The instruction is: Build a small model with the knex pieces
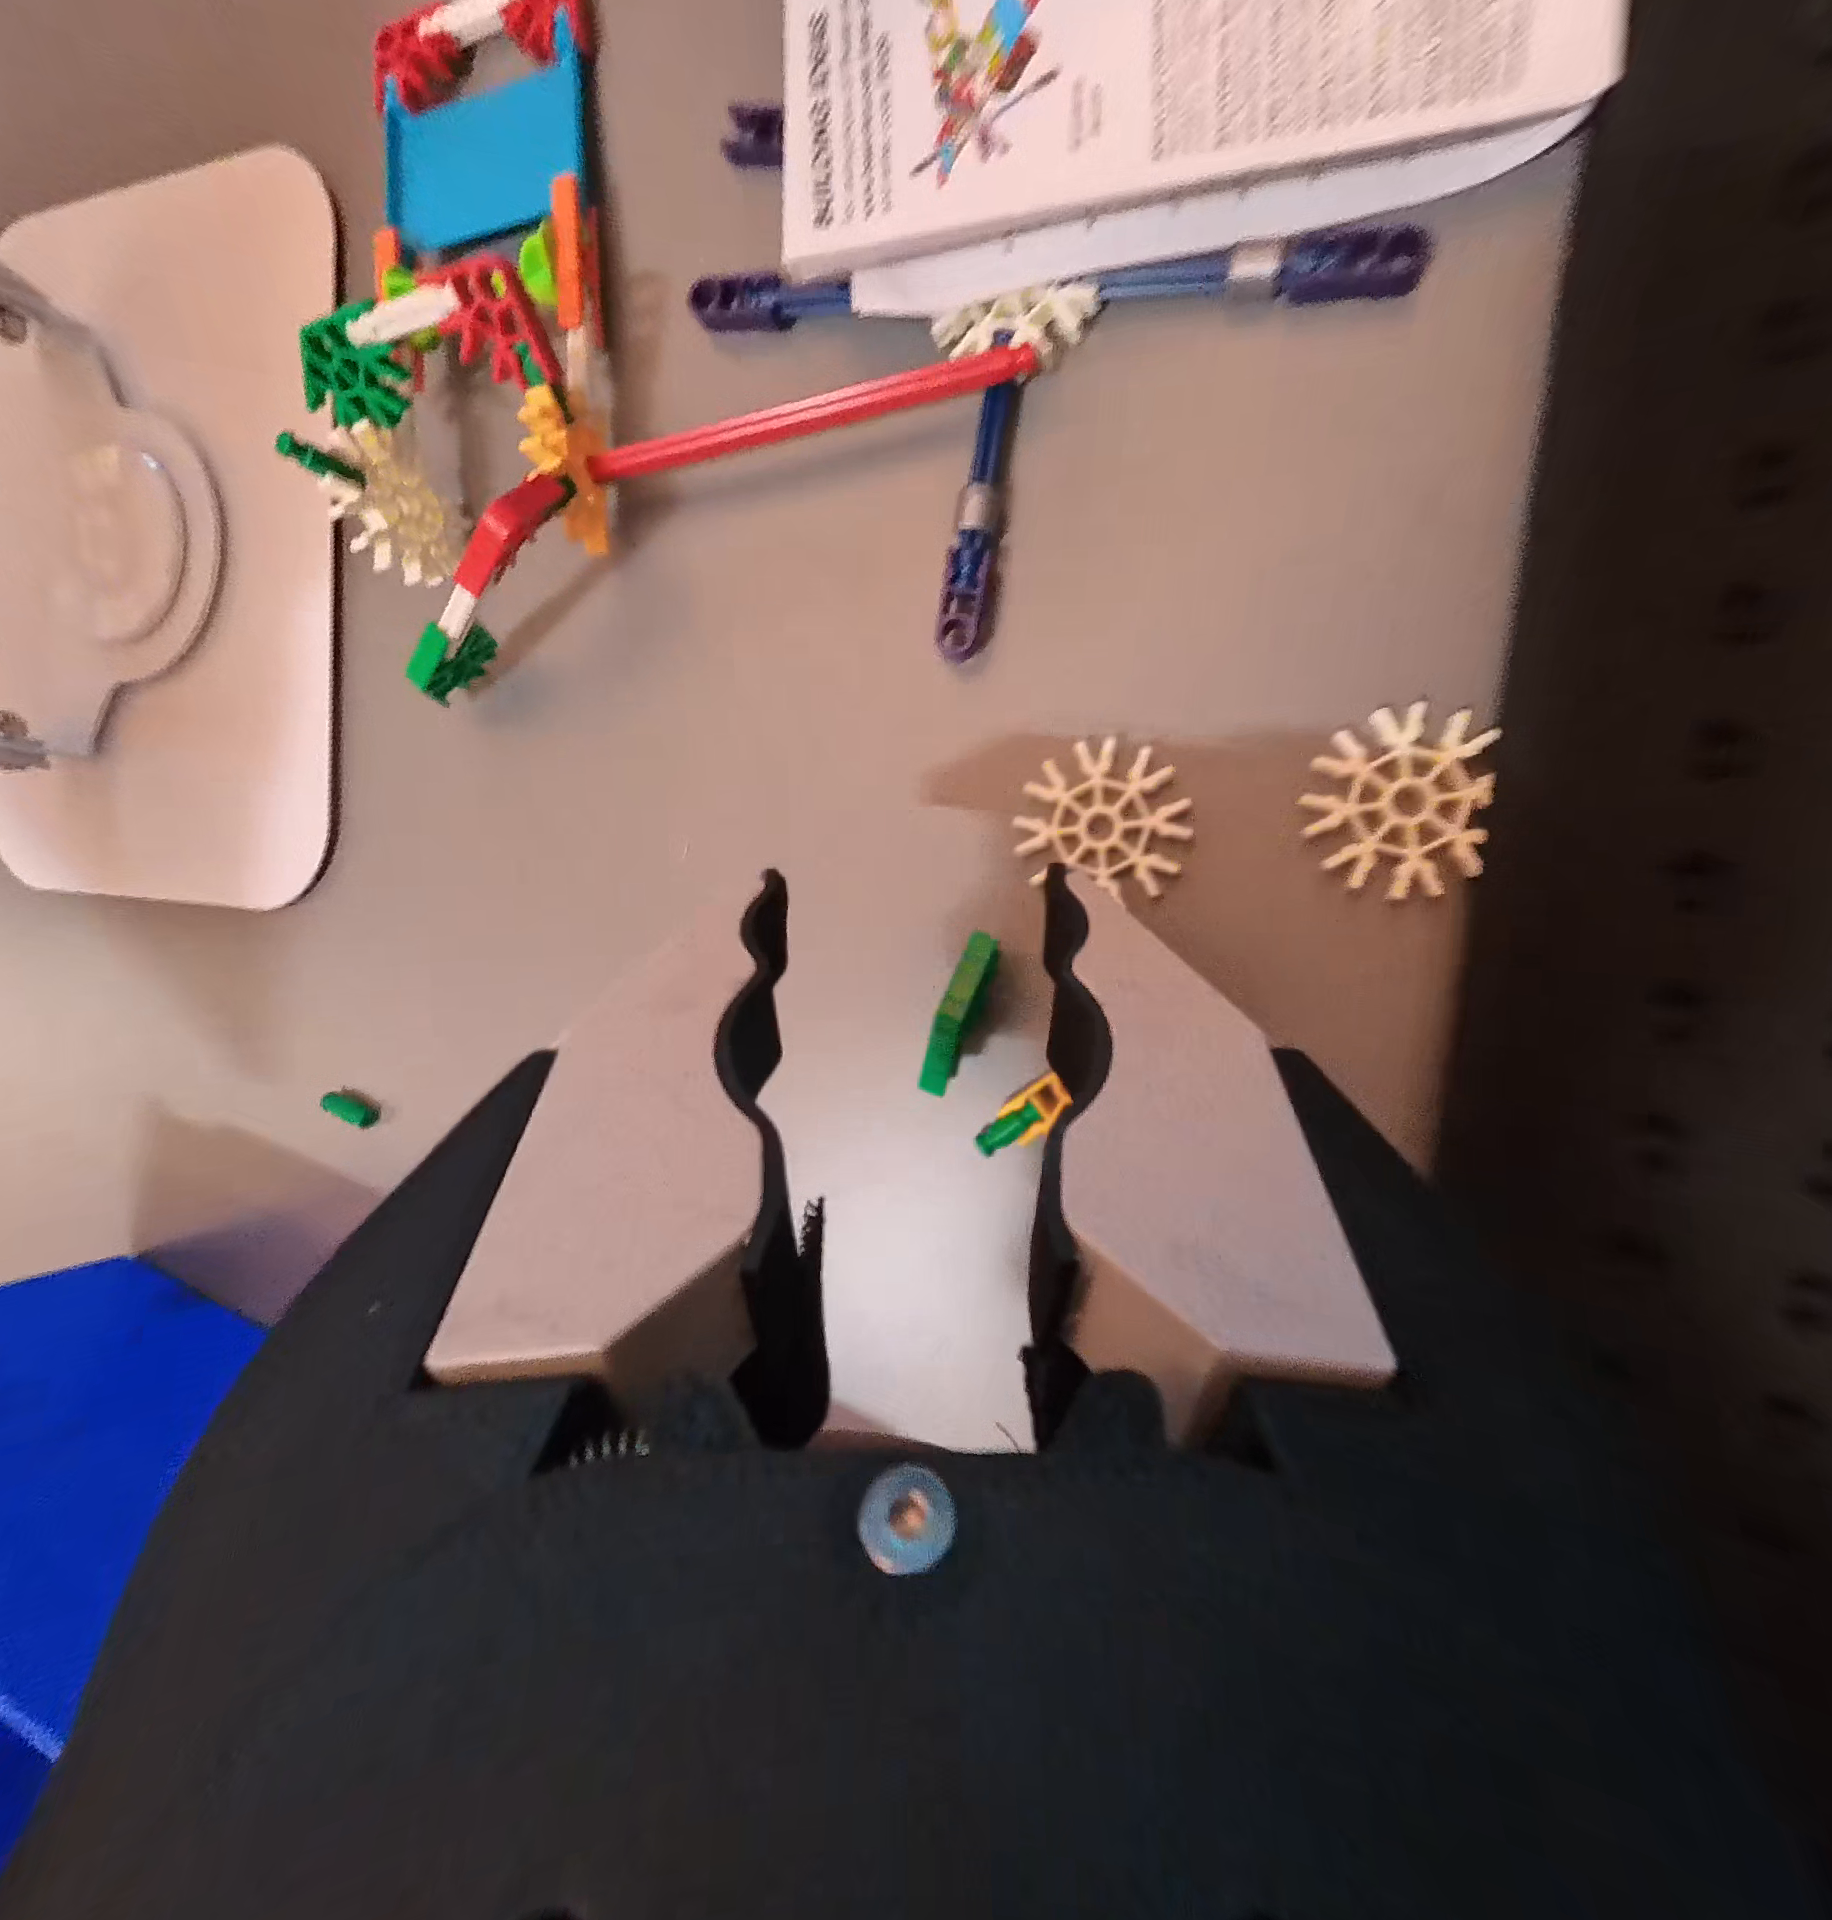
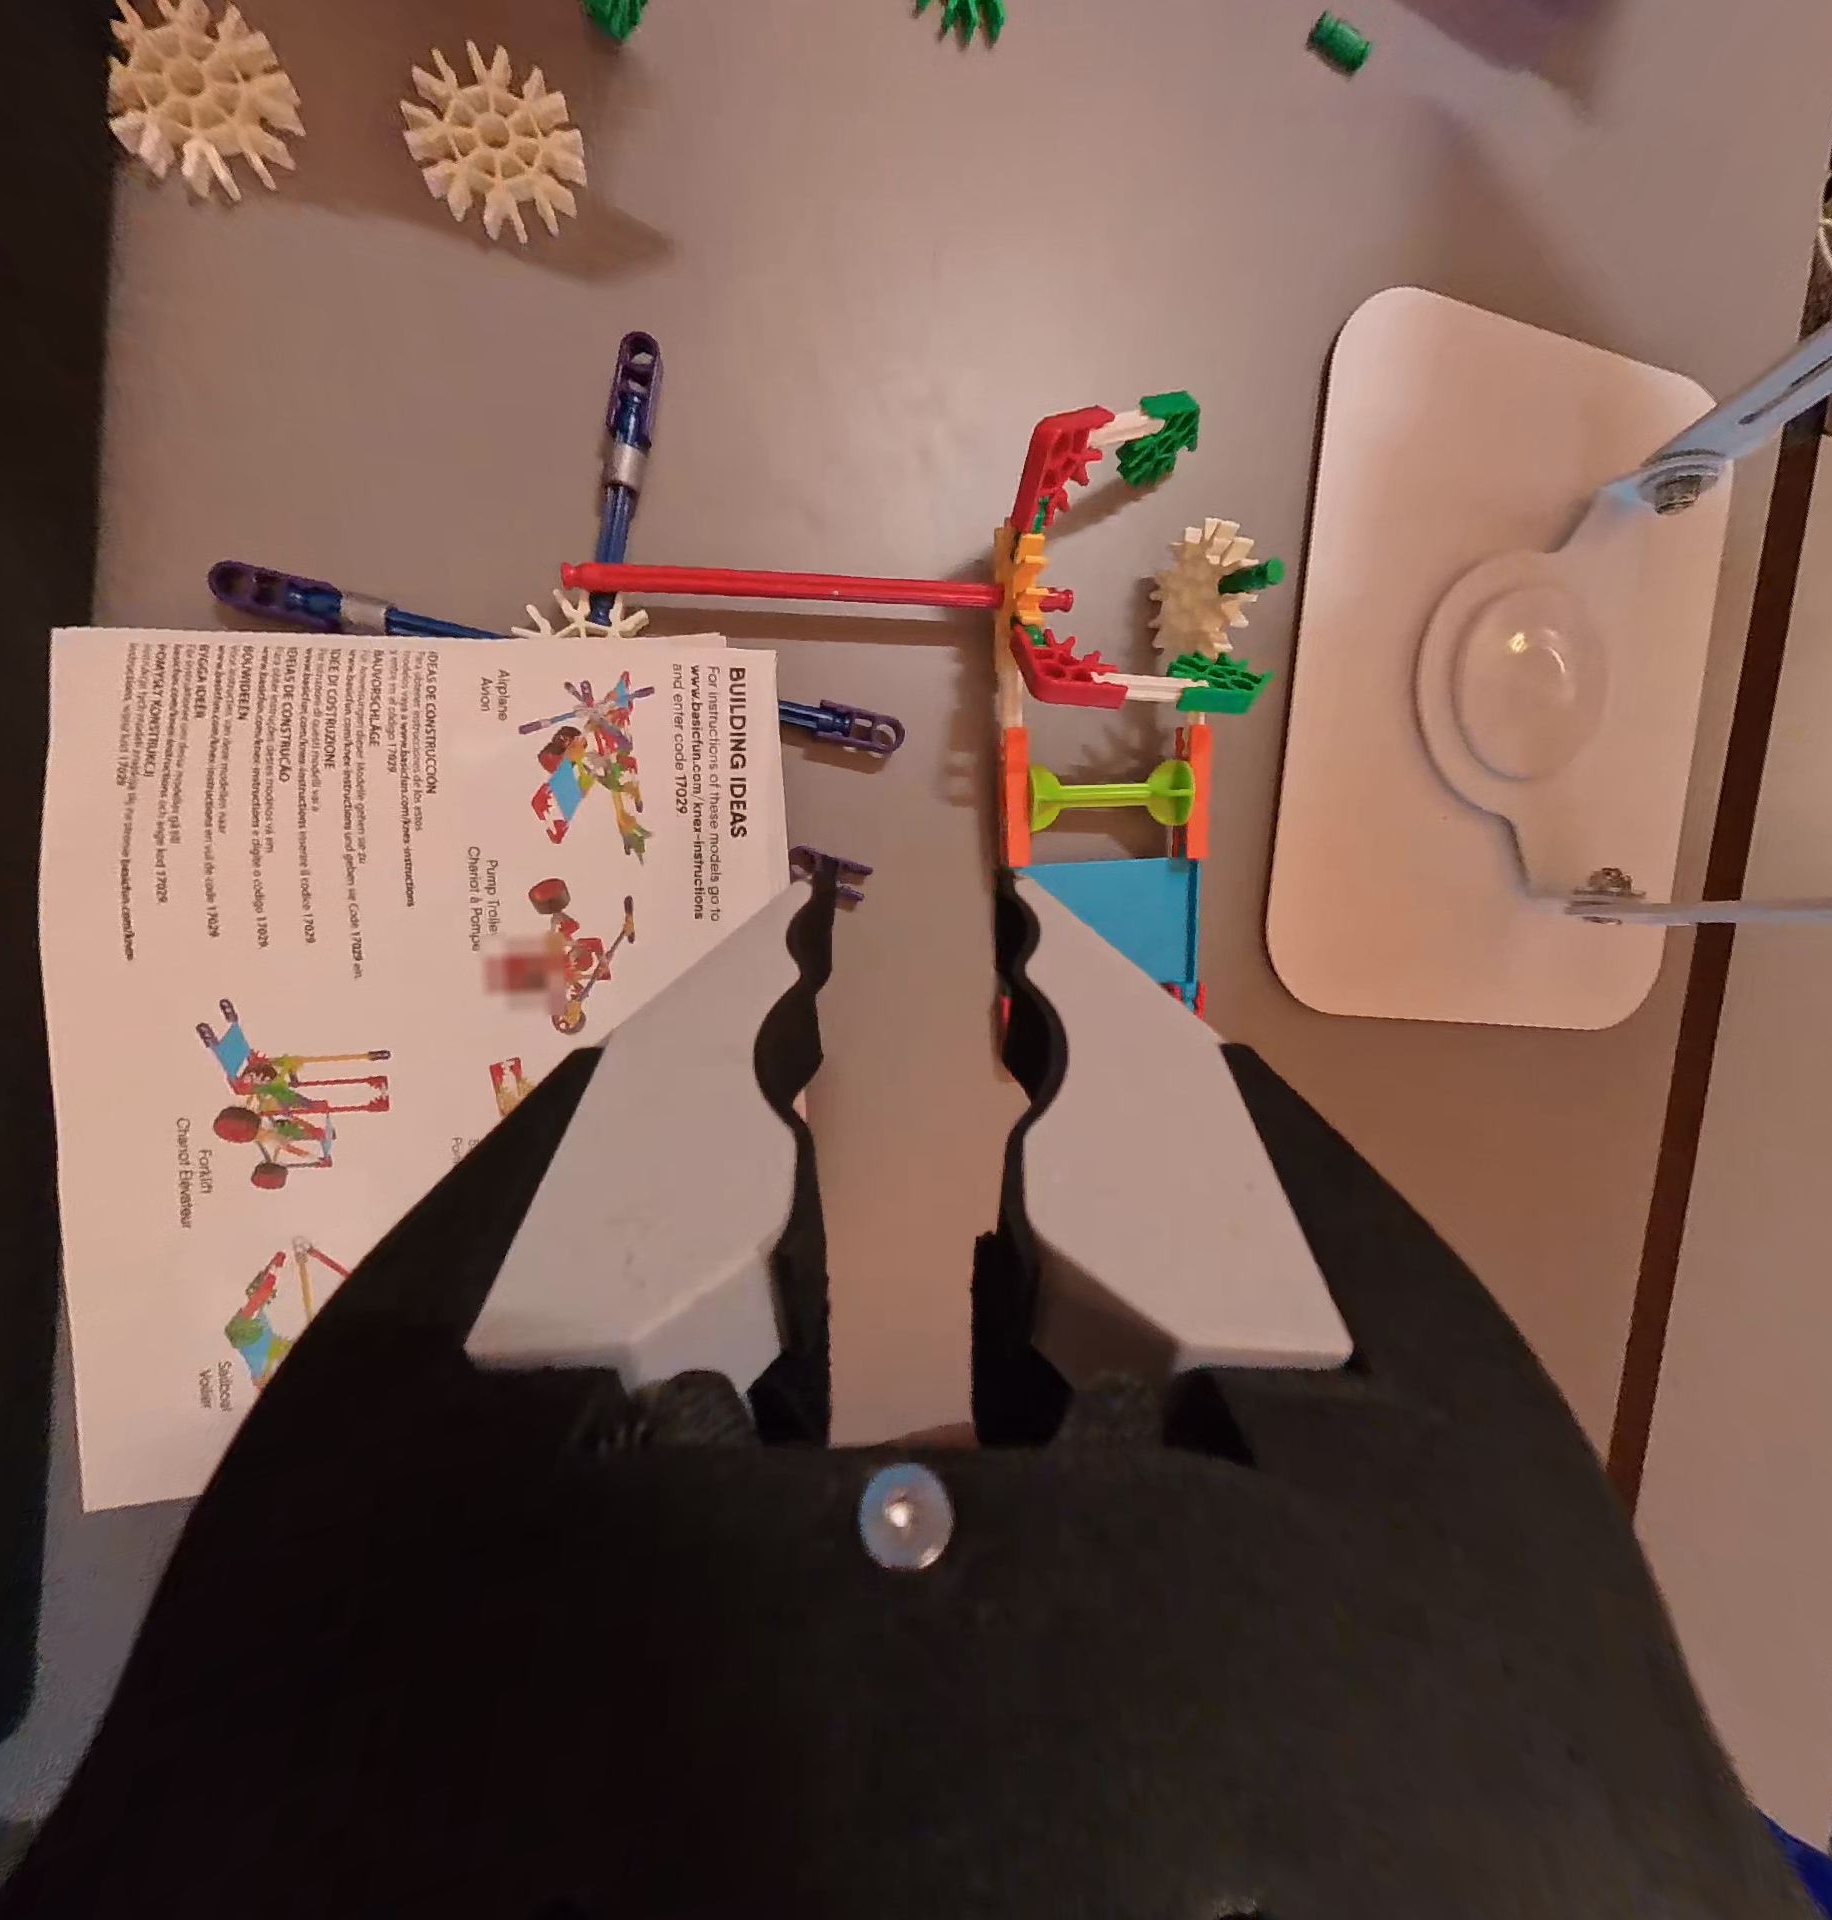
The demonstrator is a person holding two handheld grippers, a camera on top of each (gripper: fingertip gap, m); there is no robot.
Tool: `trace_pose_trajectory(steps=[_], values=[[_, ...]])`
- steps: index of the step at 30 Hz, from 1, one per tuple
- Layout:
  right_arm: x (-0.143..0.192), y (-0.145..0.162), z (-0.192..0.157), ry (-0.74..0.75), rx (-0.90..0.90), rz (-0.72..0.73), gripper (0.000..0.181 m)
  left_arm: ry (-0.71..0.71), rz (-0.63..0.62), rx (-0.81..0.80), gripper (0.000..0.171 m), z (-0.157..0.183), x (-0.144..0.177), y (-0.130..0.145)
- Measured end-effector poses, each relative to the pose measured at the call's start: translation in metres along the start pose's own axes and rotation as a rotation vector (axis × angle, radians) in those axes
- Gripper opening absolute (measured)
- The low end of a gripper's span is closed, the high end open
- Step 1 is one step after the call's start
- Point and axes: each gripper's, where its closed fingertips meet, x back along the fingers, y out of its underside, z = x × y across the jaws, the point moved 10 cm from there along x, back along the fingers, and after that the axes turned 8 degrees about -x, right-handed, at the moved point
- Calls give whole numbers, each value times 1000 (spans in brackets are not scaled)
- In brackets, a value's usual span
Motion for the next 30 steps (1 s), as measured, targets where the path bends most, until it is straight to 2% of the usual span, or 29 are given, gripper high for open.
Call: trace_pose_trajectory(steps=[6, 9, 15, 21, 30], values=[[2, 4, 3, 0, -1, -3, 30, 67, 6, 58, 47, -1, -3, 11], [0, 5, 2, -2, 6, -17, 30, 61, -49, 34, 44, 3, -11, 14], [1, 6, 1, 1, 19, -28, 30, 37, -83, 13, 19, 2, -16, 22], [1, 8, 3, 9, 16, -34, 30, 24, -105, 6, 4, 2, -20, 27], [-2, 11, 3, 6, 20, -50, 30, -26, -53, 10, 4, -3, -22, 19]])
